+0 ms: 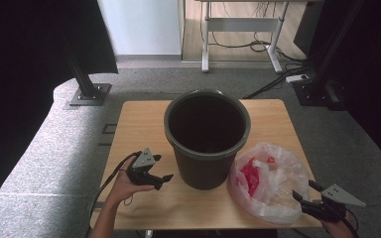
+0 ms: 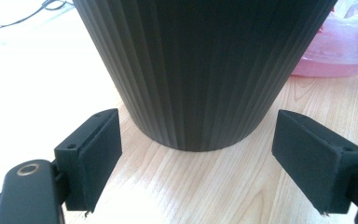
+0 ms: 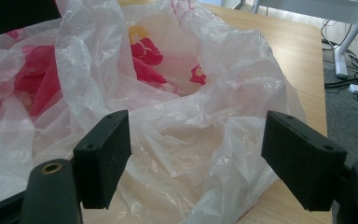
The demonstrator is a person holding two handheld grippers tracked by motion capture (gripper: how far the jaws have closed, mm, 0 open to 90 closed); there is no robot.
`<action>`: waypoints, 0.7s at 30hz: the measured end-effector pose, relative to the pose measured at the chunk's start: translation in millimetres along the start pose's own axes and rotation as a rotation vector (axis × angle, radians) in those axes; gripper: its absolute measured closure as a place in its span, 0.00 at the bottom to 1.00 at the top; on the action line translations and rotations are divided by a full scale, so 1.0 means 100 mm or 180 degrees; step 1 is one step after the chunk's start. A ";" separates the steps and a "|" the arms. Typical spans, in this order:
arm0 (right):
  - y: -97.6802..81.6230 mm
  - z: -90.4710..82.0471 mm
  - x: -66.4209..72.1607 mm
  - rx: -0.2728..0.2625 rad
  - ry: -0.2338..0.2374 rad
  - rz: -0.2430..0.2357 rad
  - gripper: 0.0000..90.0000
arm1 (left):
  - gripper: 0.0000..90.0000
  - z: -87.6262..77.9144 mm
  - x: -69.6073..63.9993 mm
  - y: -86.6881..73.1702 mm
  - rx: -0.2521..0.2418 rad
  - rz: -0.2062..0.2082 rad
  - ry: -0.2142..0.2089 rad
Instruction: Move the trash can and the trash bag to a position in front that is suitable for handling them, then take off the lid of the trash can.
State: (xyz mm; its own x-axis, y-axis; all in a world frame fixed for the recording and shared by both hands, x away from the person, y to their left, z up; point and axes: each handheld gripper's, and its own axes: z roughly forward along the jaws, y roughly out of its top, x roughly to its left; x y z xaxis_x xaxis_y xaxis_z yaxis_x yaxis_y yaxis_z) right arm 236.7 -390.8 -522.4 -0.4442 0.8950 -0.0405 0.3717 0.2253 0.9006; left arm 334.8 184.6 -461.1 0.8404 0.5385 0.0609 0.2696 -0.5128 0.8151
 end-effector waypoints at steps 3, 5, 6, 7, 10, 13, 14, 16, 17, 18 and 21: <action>-0.01 0.00 0.00 0.0010 0.0000 0.0002 0.26 | 0.18 -0.02 0.01 0.00 -0.0007 -0.0040 0.0002; -0.01 0.00 0.00 0.0014 0.0000 0.0000 0.26 | 0.17 -0.03 0.01 0.01 -0.0010 -0.0056 -0.0018; -0.01 0.00 0.01 0.0008 -0.0002 -0.0003 0.26 | 0.16 -0.04 0.00 0.01 -0.0004 -0.0049 -0.0018; 0.00 0.00 0.01 0.0002 0.0000 -0.0002 0.26 | 0.16 -0.05 0.00 0.02 0.0003 -0.0033 -0.0033; 0.01 -0.01 0.01 -0.0010 0.0004 -0.0002 0.26 | 0.15 -0.09 -0.01 0.06 0.0004 -0.0008 -0.0065; 0.01 -0.02 0.00 -0.0019 0.0000 -0.0003 0.26 | 0.15 -0.13 0.00 0.10 0.0006 0.0019 -0.0071; 0.01 -0.02 0.00 -0.0022 0.0000 -0.0002 0.26 | 0.15 -0.16 0.00 0.12 0.0009 0.0037 -0.0074; 0.00 -0.02 0.01 -0.0016 -0.0001 -0.0008 0.26 | 0.15 -0.22 0.01 0.15 -0.0022 0.0040 -0.0090; 0.01 -0.02 0.01 -0.0018 0.0001 -0.0010 0.26 | 0.15 -0.25 0.02 0.18 -0.0029 0.0057 -0.0098; 0.01 -0.03 0.01 -0.0026 0.0007 -0.0016 0.26 | 0.15 -0.29 0.03 0.20 -0.0031 0.0062 -0.0104; 0.02 -0.03 0.02 -0.0040 0.0006 -0.0013 0.26 | 0.15 -0.39 0.08 0.30 -0.0069 0.0051 -0.0178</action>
State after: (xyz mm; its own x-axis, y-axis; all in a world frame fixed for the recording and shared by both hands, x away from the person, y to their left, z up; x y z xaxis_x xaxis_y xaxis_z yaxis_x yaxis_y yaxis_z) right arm 234.1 -390.1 -519.1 -0.4472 0.8934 -0.0435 0.3595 0.2241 0.9058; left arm 330.6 199.8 -413.7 0.8696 0.4920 0.0422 0.2462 -0.5061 0.8266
